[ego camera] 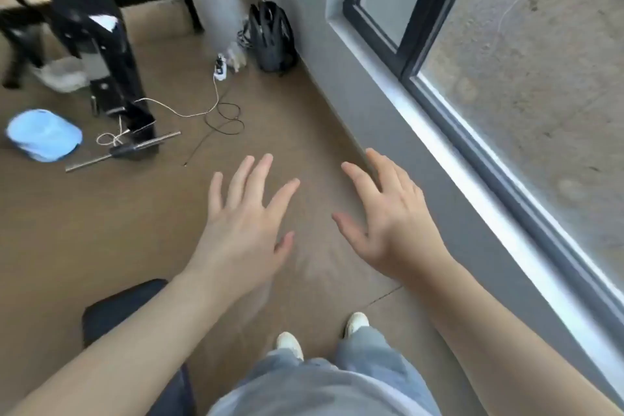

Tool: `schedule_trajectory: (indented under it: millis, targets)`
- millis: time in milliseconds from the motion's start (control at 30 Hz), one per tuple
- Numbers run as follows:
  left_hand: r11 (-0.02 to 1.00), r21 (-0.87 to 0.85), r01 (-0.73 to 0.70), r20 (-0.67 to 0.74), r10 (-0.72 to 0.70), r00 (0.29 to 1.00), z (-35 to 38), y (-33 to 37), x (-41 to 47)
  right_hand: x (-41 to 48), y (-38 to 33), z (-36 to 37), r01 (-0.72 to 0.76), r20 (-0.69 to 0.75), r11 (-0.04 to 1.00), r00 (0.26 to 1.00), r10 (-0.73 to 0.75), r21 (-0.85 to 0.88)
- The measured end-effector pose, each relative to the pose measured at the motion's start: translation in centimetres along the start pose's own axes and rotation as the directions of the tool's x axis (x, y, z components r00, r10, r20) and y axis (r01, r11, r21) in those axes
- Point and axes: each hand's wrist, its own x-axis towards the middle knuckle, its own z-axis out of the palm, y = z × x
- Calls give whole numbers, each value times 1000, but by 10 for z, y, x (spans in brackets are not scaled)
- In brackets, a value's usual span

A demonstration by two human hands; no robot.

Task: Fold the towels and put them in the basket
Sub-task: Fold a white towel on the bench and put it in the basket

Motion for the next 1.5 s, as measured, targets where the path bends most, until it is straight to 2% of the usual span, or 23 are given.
schedule_trajectory:
  millis: [67,200,267,433,500,700,800,900,1000,1100,1267,1500]
  targets:
    - [995,-25,94,11,-94,996,1,-27,-6,25,-20,12,83,-3,996,997,-82,46]
    - [978,-5,208,52,-207,977,15,-76,-5,83,-55,38,192,88,981,977,-194,25]
    - [960,-4,278,26,-278,960,18,-100,7,115,-68,52,259,99,966,961,-260,17]
    - [900,13,436,23,-436,900,28,-171,53,221,-104,82,437,169,899,886,-431,-1]
    - [858,43,513,29,-514,857,27,-202,73,269,-121,91,507,210,862,842,-497,9]
    - [704,-86,705,-34,-709,704,15,-284,115,390,-194,103,699,280,711,669,-688,78]
    - [590,-119,798,-47,-807,589,10,-322,119,437,-238,112,757,298,647,599,-743,90]
    - [519,-97,849,-52,-855,517,9,-363,118,475,-289,126,807,313,580,525,-792,112]
    - [476,-78,876,-51,-879,474,10,-404,116,504,-333,141,850,300,519,472,-829,95]
    - [404,-83,911,-38,-915,403,13,-462,106,535,-394,162,879,300,465,417,-858,108]
    - [326,-82,942,-20,-945,325,6,-577,83,588,-513,192,917,337,386,333,-880,100]
    - [243,-90,966,-10,-970,243,-15,-739,47,663,-681,217,943,333,319,271,-903,97]
